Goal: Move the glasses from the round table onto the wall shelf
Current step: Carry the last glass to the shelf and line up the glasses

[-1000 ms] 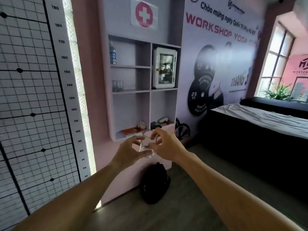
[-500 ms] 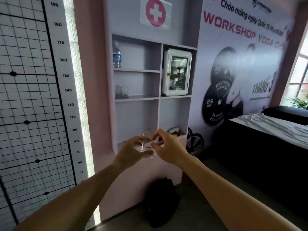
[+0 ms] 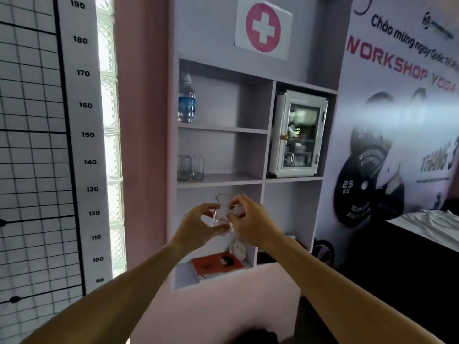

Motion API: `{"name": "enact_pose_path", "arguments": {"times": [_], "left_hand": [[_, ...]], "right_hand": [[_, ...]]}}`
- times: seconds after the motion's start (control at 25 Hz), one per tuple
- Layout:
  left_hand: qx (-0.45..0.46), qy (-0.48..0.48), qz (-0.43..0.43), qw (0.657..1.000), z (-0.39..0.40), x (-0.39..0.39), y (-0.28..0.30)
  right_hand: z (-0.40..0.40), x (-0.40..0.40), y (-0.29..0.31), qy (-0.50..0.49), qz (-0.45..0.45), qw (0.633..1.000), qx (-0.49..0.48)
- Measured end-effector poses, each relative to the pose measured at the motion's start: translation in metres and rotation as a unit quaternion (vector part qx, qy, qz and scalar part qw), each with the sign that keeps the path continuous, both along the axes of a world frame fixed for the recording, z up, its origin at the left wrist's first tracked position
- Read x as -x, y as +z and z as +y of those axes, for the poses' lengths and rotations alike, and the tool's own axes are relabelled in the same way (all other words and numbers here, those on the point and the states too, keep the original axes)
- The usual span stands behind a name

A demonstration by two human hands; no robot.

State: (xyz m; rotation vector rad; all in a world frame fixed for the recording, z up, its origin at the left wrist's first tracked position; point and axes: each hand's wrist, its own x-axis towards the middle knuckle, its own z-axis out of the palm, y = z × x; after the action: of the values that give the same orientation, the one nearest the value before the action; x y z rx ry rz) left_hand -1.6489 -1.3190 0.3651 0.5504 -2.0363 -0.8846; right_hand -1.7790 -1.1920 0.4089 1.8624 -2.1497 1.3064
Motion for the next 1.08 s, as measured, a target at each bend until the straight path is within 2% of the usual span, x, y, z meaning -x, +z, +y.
{"name": "enact_pose_path", "arguments": {"times": [0.2,0.52,0.64,0.84,1.0,1.08], "left_hand": [[-0.009,0.01,0.004,1.0,-0.076,0.038,0.023],[0.029,0.111,0.02,0.993,-0.151,0.094,0.034],[0.051,0.18,0.017,0.982,-0.171,0.117,0.033],[0.083,0.284,-0.003,0.955,-0.192,0.154,0.031],[0.061,0.351,-0.026,0.934,-0.197,0.18,0.031],[0.081,0.388,-0.05,0.917,-0.196,0.189,0.032]], "right_hand": [[-0.083,0.04,0.011,0.009,-0.017,0.999,0.041],[-0.18,0.101,0.02,0.049,-0.049,0.994,0.08],[-0.214,0.131,0.019,0.071,-0.065,0.992,0.085],[-0.264,0.174,0.02,0.137,-0.04,0.986,0.088],[-0.297,0.205,0.021,0.193,-0.041,0.977,0.079],[-0.309,0.214,0.02,0.218,-0.056,0.971,0.075]]}}
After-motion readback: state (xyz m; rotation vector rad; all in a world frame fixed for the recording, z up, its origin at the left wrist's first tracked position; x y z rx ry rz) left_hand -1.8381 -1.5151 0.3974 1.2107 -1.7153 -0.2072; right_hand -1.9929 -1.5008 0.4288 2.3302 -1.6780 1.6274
